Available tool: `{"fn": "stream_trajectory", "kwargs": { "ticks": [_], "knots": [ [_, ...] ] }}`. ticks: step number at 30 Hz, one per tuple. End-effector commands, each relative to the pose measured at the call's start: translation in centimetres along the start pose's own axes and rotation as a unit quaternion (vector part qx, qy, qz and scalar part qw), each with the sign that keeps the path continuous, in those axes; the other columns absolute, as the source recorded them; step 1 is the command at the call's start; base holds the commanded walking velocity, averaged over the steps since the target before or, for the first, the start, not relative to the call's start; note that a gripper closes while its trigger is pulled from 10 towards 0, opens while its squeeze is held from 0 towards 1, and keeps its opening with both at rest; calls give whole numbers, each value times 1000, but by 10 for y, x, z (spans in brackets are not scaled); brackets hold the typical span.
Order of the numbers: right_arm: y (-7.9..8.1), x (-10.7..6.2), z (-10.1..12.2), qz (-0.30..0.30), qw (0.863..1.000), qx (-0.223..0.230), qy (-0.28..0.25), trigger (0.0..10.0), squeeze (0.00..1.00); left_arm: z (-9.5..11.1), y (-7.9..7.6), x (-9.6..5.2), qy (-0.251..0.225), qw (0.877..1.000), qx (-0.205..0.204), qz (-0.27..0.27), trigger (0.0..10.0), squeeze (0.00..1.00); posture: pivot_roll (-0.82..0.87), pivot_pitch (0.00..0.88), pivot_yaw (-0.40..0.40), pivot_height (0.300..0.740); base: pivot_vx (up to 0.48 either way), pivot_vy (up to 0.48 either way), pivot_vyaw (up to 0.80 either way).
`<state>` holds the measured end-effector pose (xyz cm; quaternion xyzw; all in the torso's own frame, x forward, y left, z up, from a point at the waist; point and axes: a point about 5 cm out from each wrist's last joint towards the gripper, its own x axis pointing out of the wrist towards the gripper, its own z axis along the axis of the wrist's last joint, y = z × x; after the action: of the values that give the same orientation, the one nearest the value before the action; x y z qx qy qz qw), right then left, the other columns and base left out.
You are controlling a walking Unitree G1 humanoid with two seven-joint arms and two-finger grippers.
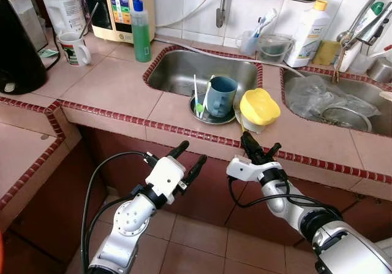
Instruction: Kitchen organization
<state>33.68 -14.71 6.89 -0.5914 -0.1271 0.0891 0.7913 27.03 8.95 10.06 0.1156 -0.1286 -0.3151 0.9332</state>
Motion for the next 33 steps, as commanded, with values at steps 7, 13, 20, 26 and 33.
{"fn": "stream_trajectory", "kwargs": {
  "ticks": [7, 13, 20, 26, 33],
  "knots": [
    [0, -1, -4, 12, 1000, -12, 3, 2824, 0, 3, -1, 2, -5, 1000, 4, -3, 10000, 0, -16, 23, -68, 740, 0, 0, 0],
    [4, -2, 0, 19, 1000, -13, -5, 10000, 0, 3, -1, 2, -5, 1000, 4, -3, 10000, 0, -17, 22, -68, 740, 0, 0, 0],
    [13, -7, 6, 27, 1000, -5, -11, 10000, 0, 3, -1, 3, -6, 1000, 5, -1, 10000, 0, -16, 22, -70, 740, 0, 0, 0],
    [21, -11, 8, 35, 999, 0, -11, 10000, 0, 3, -1, 3, -6, 1000, 5, 0, 10000, 0, -17, 23, -72, 740, 0, 0, 0],
    [21, -12, 8, 36, 999, -2, -11, 10000, 0, 4, -1, 3, -7, 1000, 4, -2, 10000, 0, -19, 22, -69, 740, 0, 0, 0]
  ]
}}
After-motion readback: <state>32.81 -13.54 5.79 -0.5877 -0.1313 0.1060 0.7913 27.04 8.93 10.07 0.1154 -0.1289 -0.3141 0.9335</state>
